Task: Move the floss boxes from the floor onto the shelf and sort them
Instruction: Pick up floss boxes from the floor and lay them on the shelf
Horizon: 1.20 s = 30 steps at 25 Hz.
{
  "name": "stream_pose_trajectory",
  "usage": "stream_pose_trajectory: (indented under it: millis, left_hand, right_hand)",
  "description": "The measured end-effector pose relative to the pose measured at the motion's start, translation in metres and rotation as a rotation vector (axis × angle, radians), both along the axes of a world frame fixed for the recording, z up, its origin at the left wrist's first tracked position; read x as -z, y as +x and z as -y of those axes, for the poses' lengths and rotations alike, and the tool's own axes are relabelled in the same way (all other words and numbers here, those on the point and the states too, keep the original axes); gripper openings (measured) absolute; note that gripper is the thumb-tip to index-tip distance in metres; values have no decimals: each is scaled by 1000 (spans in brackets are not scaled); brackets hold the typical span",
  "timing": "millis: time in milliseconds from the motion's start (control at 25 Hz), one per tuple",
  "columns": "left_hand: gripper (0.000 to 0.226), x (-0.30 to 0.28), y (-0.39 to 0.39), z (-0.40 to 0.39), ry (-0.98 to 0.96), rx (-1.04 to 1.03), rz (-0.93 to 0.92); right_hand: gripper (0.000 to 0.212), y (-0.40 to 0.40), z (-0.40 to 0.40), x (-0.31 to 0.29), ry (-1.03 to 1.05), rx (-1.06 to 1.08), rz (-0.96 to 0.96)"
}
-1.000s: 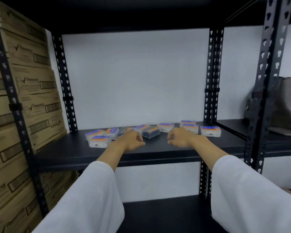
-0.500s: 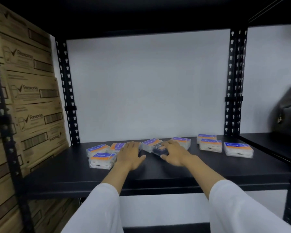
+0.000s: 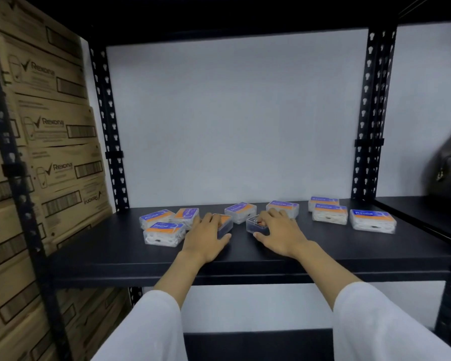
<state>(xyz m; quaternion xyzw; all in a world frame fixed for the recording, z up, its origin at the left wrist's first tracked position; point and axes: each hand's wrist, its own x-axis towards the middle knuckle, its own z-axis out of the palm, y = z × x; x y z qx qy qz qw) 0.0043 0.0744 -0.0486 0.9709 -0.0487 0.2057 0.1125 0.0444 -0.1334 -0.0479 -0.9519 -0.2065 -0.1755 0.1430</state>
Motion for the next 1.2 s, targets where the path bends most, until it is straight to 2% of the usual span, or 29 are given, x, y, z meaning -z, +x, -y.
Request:
stream_pose_trajectory:
  millis: [120, 200, 320, 440, 640, 800, 920, 1080, 1200]
  left_hand:
    - [33, -4, -16, 5, -106, 36, 64]
    - [39, -8, -19, 9, -158, 22, 53]
    - [60, -6, -18, 12, -149, -15, -95]
    - [55, 0, -17, 11, -136, -24, -151]
    - [47, 0, -34, 8, -192, -4, -162]
    - [48, 3, -65, 15, -287, 26, -129]
    - [49, 13, -97, 25, -319, 48, -23]
    - [52, 48, -138, 38, -341, 51, 114]
    - [53, 93, -161, 52, -325, 41, 41]
  right_hand:
    - [44, -13, 8, -5, -60, 48, 12]
    - [57, -18, 13, -14, -66, 53, -50]
    - [72, -18, 21, -23, -30, 9, -216]
    - [74, -17, 26, -17, 38, -91, -361]
    - [73, -29, 28, -14, -69, -25, -305]
    - [67, -55, 36, -8, 89, -57, -350]
    - [69, -82, 47, -2, 137, -33, -258]
    - [75, -127, 62, 21, 165, -29, -57]
    - [75, -159, 73, 63, 164, -19, -13]
